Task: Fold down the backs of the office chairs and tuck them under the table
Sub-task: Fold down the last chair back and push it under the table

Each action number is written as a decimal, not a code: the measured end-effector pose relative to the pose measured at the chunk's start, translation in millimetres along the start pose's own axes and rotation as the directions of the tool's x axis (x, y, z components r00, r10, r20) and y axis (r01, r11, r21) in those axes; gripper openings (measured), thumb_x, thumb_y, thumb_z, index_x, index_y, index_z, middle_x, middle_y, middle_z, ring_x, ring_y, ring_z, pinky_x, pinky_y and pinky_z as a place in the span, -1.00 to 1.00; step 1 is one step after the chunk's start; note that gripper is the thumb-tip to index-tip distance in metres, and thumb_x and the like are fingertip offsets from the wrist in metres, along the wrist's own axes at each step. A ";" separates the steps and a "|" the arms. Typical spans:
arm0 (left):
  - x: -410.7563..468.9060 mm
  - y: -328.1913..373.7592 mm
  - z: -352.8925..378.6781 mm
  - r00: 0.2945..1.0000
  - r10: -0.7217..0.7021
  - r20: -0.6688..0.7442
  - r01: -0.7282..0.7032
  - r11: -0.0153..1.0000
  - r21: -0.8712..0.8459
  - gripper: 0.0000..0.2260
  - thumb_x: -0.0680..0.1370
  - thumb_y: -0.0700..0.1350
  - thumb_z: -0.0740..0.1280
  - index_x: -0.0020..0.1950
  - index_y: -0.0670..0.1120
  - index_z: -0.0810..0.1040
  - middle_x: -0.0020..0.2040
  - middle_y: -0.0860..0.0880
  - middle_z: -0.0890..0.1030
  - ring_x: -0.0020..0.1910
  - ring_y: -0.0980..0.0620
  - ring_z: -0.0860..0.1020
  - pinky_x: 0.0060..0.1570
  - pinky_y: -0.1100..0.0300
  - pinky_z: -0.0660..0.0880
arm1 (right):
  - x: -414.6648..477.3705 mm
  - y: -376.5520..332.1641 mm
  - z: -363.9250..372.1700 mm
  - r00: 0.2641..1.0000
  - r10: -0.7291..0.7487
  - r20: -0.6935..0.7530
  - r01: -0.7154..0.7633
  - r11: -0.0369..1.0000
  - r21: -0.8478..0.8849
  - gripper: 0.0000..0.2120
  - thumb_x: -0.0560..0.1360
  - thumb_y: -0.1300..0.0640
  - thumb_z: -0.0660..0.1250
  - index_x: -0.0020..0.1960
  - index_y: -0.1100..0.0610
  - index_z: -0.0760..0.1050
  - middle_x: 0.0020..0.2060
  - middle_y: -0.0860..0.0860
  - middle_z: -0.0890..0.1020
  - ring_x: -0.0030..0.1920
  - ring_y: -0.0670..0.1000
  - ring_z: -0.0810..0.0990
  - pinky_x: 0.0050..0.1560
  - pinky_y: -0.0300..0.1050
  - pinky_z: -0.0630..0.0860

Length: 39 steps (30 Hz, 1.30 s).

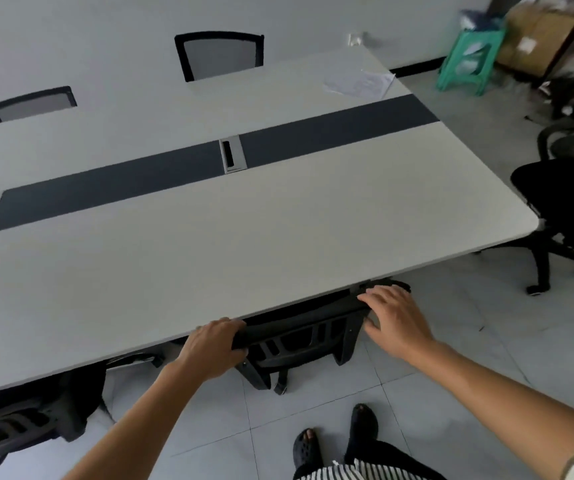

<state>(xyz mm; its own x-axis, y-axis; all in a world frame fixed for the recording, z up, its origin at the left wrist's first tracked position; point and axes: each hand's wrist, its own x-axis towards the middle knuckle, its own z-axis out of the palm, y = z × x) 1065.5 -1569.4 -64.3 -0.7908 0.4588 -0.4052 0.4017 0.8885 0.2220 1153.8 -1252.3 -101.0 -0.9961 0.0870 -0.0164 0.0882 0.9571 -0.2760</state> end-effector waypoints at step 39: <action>245.9 685.3 90.2 0.900 0.291 0.324 0.053 0.666 -0.744 -0.89 0.54 -0.30 0.29 -0.06 -0.15 0.58 -0.36 -0.06 0.70 -0.37 0.00 0.61 -0.35 0.17 0.49 | -357.5 522.4 -149.3 -0.021 0.992 0.126 -0.347 -0.125 0.929 -0.86 0.52 0.16 0.31 -0.13 0.14 0.63 -0.30 0.01 0.73 -0.26 0.02 0.70 -0.22 0.01 0.55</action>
<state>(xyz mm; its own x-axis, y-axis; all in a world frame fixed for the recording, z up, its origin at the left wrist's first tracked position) 1188.0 -846.6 -91.8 -0.4452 0.6755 -0.5878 -0.1173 0.6067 0.7862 1557.2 -742.1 -95.8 0.1076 0.9126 -0.3944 0.3272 -0.4071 -0.8527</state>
